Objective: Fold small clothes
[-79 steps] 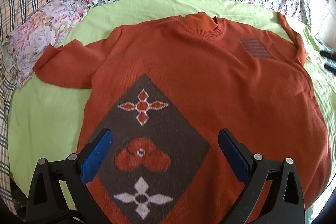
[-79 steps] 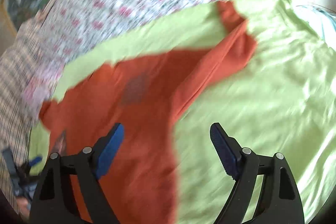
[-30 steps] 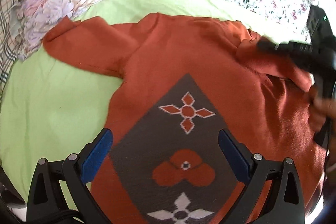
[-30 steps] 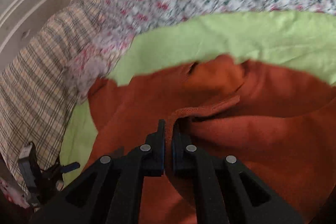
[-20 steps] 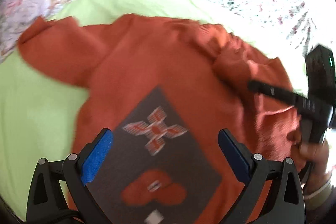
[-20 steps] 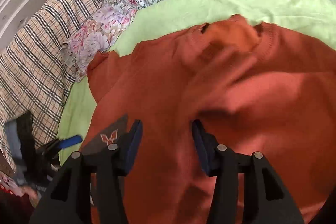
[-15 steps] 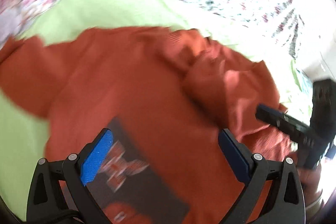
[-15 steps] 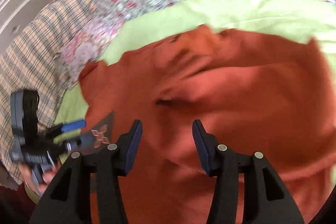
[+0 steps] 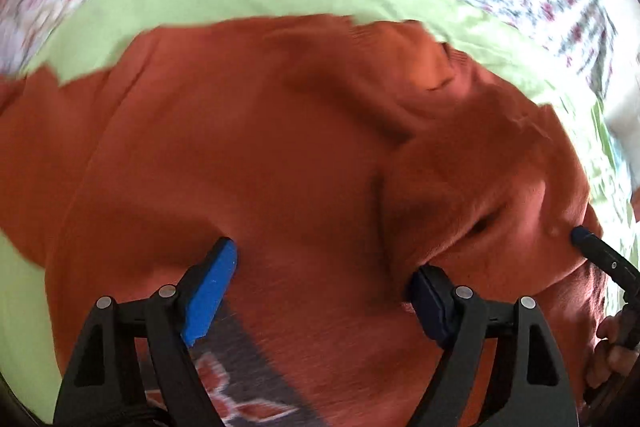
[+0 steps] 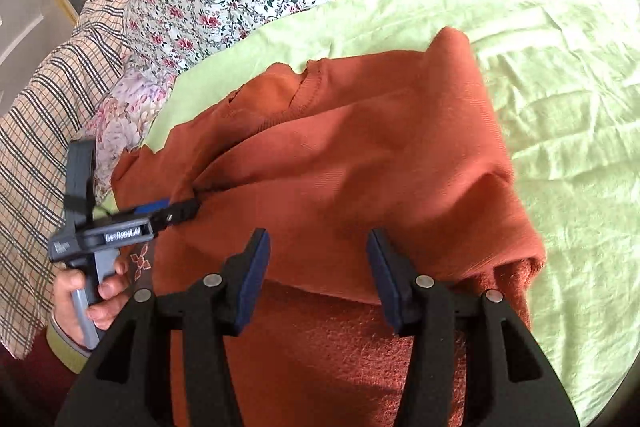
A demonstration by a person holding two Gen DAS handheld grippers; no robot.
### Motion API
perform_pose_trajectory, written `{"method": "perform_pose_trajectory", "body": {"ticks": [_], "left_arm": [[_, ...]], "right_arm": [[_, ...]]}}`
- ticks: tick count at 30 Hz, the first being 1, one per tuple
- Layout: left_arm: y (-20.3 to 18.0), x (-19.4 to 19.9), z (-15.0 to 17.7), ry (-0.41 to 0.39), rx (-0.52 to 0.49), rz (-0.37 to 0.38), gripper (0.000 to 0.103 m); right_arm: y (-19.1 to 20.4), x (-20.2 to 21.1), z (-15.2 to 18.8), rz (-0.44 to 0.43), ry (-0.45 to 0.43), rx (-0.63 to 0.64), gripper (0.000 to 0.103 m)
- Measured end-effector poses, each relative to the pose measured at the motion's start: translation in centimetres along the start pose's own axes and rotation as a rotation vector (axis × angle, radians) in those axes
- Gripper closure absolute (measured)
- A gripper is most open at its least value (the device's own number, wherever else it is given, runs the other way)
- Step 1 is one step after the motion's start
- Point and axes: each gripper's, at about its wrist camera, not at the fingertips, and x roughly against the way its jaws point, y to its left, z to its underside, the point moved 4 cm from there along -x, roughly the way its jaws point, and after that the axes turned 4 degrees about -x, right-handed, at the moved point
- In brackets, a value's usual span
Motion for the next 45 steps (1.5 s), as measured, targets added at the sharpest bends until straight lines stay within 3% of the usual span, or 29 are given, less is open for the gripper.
{"method": "perform_pose_trajectory", "body": {"ticks": [8, 10, 12, 15, 19, 21, 25, 27, 28, 29, 30, 35, 36, 39, 45], "left_arm": [[-1.7, -1.7, -3.4, -0.014, -0.028, -0.042, 0.02], [-1.6, -2.1, -4.4, -0.031, -0.021, -0.041, 0.028], [-0.8, -1.9, -4.6, -0.046, 0.006, -0.033, 0.048], [1.1, -1.0, -3.4, -0.062, 0.068, 0.019, 0.058], [1.8, -0.4, -2.1, -0.074, 0.055, 0.064, 0.056], [1.7, -0.5, -2.4, -0.064, 0.042, 0.086, 0.044], [2.1, -1.1, -3.9, -0.072, 0.068, 0.128, 0.042], [2.7, -1.4, -4.4, -0.08, 0.1, 0.171, 0.051], [2.9, -1.4, -4.6, -0.09, 0.107, 0.189, 0.062], [2.9, -1.4, -4.7, -0.09, 0.104, 0.197, 0.087], [2.9, -1.3, -4.6, -0.089, 0.098, 0.199, 0.097], [4.9, 4.1, -2.4, -0.275, 0.115, 0.108, 0.097], [5.5, 4.0, -2.2, -0.268, 0.123, 0.096, 0.097], [6.9, 2.2, -1.8, -0.173, 0.16, 0.153, 0.095], [7.0, 2.0, -1.8, -0.175, 0.15, 0.148, 0.093]], "right_arm": [[0.0, -0.2, 0.2, -0.008, -0.007, -0.002, 0.044], [-0.1, -0.1, 0.3, -0.011, -0.01, -0.006, 0.044], [-0.4, -0.1, 0.2, -0.012, -0.011, -0.016, 0.044], [-0.7, -0.1, 0.3, -0.016, -0.015, -0.033, 0.044], [-0.9, -0.2, 0.5, -0.017, -0.02, -0.042, 0.044], [-0.8, -0.3, 0.5, -0.012, -0.02, -0.04, 0.044], [-0.7, 0.0, 0.5, -0.007, -0.019, -0.038, 0.044], [-0.7, 0.4, 0.3, -0.006, -0.023, -0.039, 0.043], [-0.7, 0.7, 0.3, -0.006, -0.028, -0.037, 0.043], [-0.7, 1.1, 0.2, -0.002, -0.036, -0.035, 0.043], [-0.8, 1.5, 0.1, 0.004, -0.046, -0.034, 0.043], [-1.9, 4.1, -1.1, 0.069, -0.125, -0.039, 0.043], [-2.5, 4.6, -1.5, 0.095, -0.143, -0.043, 0.043], [-4.4, 4.9, -2.9, 0.173, -0.153, -0.064, 0.043], [-5.4, 1.5, -5.3, 0.195, -0.064, -0.045, 0.043]]}}
